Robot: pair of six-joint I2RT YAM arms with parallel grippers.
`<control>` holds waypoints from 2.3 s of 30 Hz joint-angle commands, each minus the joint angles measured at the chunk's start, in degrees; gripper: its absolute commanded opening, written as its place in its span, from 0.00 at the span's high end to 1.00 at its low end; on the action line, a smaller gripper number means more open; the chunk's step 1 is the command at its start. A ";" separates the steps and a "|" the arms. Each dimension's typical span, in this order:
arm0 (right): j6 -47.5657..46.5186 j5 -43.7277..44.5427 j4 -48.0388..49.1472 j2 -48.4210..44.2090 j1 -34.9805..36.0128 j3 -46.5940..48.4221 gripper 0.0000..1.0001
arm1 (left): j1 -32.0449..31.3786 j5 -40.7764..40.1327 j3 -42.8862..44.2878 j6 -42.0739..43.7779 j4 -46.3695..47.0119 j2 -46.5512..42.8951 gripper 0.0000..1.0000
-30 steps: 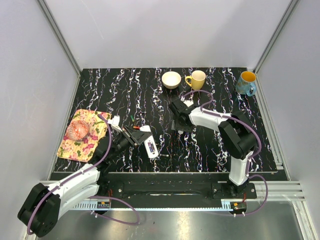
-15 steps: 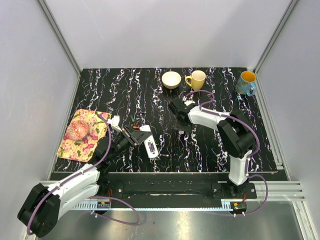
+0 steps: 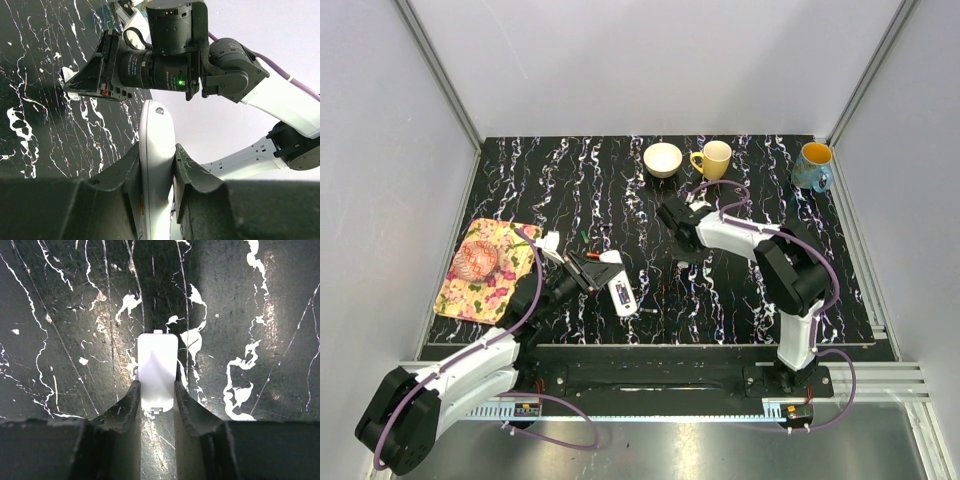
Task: Load the batteries into the remote control
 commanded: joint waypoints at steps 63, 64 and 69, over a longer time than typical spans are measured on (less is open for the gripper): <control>-29.73 -18.25 -29.32 -19.20 13.66 18.29 1.00 | -8.29 -8.63 11.96 -12.44 39.32 39.56 1.00; -29.91 -17.90 -29.23 -18.94 13.66 18.03 1.00 | -8.46 -8.54 12.13 -12.26 38.97 39.47 1.00; -30.53 -15.17 -28.79 -17.97 13.66 17.32 1.00 | -8.82 -8.54 12.66 -10.94 36.51 38.07 1.00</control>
